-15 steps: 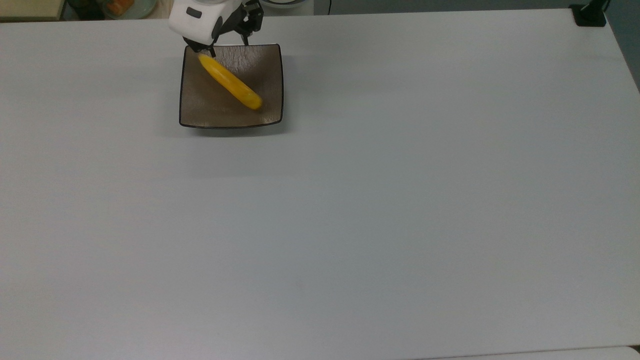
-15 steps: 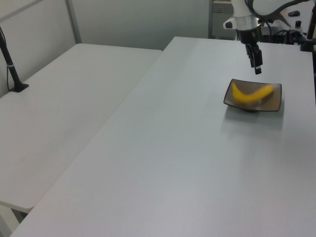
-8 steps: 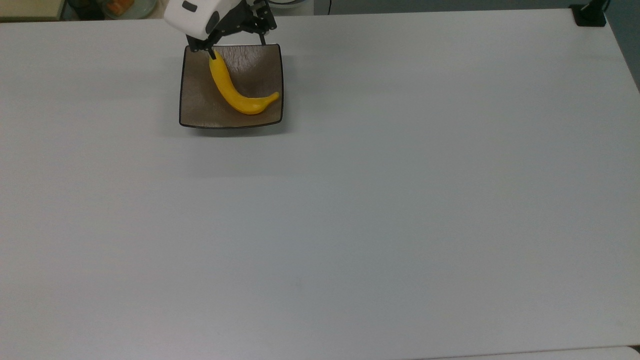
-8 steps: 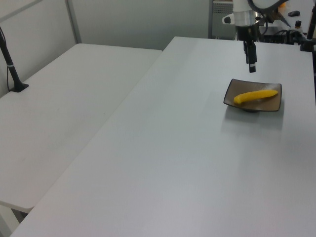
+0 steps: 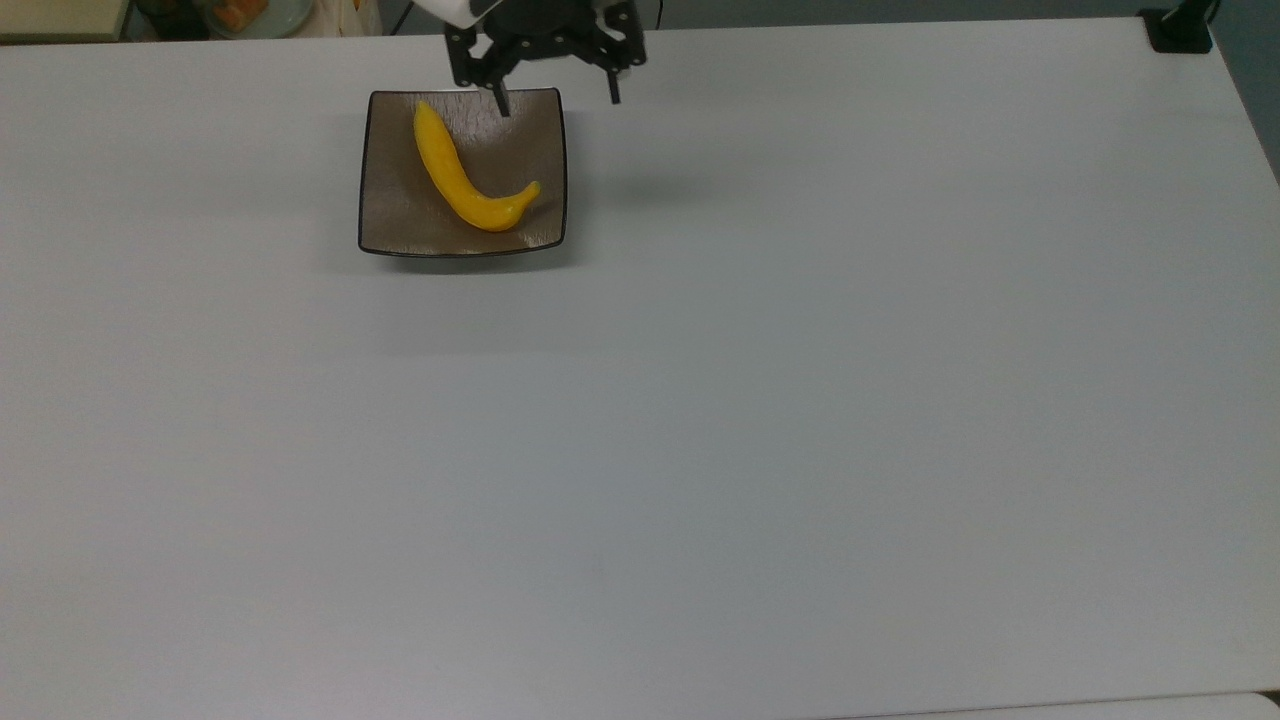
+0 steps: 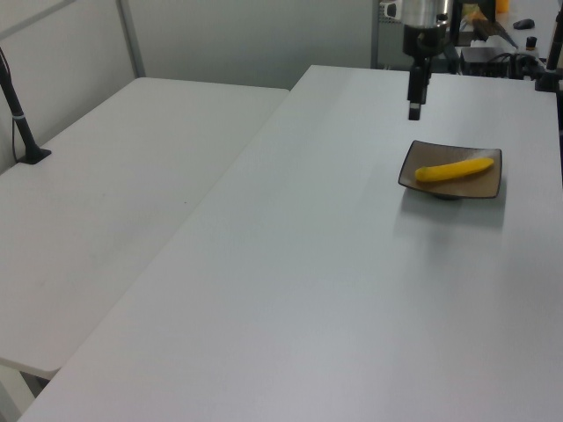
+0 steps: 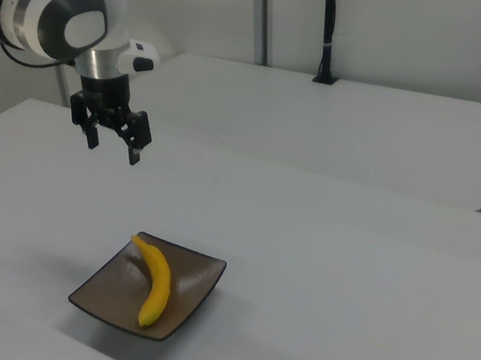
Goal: Bananas placed on a ceramic plate
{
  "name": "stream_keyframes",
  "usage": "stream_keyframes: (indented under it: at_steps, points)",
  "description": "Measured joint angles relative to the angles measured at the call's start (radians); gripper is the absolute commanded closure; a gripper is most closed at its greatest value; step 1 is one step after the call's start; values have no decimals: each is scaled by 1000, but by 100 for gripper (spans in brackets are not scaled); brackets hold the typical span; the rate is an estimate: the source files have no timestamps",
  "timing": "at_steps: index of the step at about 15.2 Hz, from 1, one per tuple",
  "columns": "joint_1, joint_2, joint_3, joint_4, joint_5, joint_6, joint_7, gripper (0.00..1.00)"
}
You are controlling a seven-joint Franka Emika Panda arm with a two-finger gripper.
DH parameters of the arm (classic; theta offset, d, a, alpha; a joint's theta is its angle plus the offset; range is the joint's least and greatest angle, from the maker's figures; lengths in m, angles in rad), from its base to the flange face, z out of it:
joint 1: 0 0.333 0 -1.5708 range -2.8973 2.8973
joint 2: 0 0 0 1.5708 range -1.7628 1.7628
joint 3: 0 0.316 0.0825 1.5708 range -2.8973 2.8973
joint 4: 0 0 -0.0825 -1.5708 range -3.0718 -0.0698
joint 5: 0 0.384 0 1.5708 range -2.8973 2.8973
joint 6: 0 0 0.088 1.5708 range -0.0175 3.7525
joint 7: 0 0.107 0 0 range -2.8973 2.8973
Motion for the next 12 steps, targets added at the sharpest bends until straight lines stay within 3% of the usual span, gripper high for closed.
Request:
stream_keyframes:
  at_steps: [2,6,12]
  points:
    - [6,0,9,2,-13,49,53,0]
    - [7,7,32,-1,-126,55,76,0]
    - [5,16,37,-1,-141,26,80,0]
